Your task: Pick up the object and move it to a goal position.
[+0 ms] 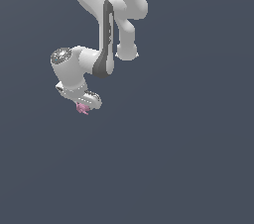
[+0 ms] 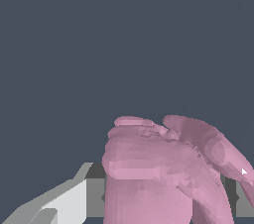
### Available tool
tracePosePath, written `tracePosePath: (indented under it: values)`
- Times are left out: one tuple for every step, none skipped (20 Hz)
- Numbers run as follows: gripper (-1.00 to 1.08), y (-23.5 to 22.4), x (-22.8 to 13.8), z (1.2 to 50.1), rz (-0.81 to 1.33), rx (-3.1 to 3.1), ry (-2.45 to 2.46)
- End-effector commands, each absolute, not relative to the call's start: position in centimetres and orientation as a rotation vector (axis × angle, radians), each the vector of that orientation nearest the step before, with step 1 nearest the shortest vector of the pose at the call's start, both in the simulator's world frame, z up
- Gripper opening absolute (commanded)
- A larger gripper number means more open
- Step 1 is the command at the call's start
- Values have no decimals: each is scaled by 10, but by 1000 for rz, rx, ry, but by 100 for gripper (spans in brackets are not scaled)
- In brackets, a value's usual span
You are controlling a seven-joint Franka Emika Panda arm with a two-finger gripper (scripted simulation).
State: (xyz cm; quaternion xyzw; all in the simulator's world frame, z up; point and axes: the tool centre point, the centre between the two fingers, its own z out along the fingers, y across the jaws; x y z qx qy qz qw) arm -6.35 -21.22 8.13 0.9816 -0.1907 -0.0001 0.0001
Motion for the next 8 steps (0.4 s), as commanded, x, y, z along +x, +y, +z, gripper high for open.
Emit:
tracePosePath:
  values:
    - [-100,-222,-70,83,0,3085,-596]
    - [-100,-225,-71,83,0,3085,-596]
    - [-100,-227,-73,84,0,3085,-596]
    - [-100,-229,-73,84,0,3085,-596]
    - [-100,-229,-73,84,0,3085,-596]
    - [-100,-230,-73,84,0,3085,-596]
    - [-100,-229,-73,84,0,3085,-596]
    - [-100,-229,-72,84,0,3085,-596]
